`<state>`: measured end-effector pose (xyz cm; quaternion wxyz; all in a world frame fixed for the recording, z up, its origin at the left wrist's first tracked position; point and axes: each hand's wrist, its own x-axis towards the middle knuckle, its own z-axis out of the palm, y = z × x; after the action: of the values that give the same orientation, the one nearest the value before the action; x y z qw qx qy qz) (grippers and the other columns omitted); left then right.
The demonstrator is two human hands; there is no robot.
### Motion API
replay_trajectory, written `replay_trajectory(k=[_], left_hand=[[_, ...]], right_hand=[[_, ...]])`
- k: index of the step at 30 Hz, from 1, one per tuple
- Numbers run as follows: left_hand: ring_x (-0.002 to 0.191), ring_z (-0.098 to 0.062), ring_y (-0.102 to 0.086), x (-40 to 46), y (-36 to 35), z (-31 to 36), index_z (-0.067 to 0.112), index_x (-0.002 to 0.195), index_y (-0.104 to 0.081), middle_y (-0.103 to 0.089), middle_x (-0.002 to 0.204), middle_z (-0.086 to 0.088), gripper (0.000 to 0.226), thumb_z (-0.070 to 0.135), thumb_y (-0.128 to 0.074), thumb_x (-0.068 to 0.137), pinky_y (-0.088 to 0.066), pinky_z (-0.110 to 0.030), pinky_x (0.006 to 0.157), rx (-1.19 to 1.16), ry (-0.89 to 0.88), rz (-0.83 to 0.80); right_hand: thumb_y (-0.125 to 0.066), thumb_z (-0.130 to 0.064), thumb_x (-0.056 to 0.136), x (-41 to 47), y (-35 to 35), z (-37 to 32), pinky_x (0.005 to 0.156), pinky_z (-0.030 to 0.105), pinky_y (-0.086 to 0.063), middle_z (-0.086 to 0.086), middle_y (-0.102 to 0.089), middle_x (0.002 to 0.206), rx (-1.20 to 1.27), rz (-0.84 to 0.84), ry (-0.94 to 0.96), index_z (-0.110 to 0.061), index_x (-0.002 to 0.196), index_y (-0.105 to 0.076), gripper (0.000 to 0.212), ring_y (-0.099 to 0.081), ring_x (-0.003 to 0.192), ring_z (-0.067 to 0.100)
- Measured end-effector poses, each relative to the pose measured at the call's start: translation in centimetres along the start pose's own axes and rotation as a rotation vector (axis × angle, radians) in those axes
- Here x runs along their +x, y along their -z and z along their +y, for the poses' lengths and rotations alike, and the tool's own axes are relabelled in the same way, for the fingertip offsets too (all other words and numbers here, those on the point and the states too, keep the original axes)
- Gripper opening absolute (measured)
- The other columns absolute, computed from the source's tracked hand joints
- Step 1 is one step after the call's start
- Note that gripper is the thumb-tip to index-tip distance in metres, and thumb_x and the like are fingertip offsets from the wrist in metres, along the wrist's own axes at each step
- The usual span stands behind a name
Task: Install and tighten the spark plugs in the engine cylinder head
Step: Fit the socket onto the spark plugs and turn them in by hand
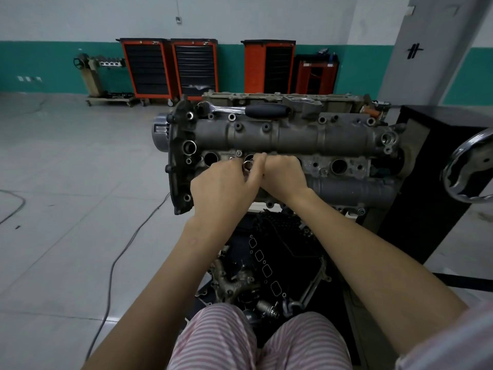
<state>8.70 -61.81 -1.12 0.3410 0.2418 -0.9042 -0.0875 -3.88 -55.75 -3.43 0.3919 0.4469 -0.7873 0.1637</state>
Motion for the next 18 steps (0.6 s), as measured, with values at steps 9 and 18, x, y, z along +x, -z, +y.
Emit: replay_trajectory(k=[9, 18], left_hand=[[0.070, -0.017, -0.041, -0.2, 1.1, -0.3, 0.015, 0.104, -0.049, -0.048, 0.094, -0.001, 0.018, 0.028, -0.047, 0.091, -0.023, -0.028, 0.050, 0.004, -0.095, 0.028], [0.065, -0.016, -0.044, -0.2, 0.7, 0.1, 0.017, 0.070, -0.044, -0.044, 0.071, 0.007, 0.043, 0.052, -0.037, 0.093, -0.020, -0.026, 0.047, -0.019, -0.026, -0.013]], right_hand=[[-0.052, -0.034, 0.085, 0.1, -0.5, 0.4, 0.049, 0.032, -0.032, 0.016, -0.064, 0.068, -0.002, -0.143, -0.065, -0.003, 0.089, -0.053, 0.032, -0.061, 0.061, 0.035], [-0.065, -0.018, 0.072, -0.2, -0.2, 0.1, 0.037, 0.019, -0.032, 0.007, -0.052, 0.039, 0.025, 0.075, 0.028, -0.006, 0.058, -0.056, 0.021, -0.048, 0.029, 0.025]])
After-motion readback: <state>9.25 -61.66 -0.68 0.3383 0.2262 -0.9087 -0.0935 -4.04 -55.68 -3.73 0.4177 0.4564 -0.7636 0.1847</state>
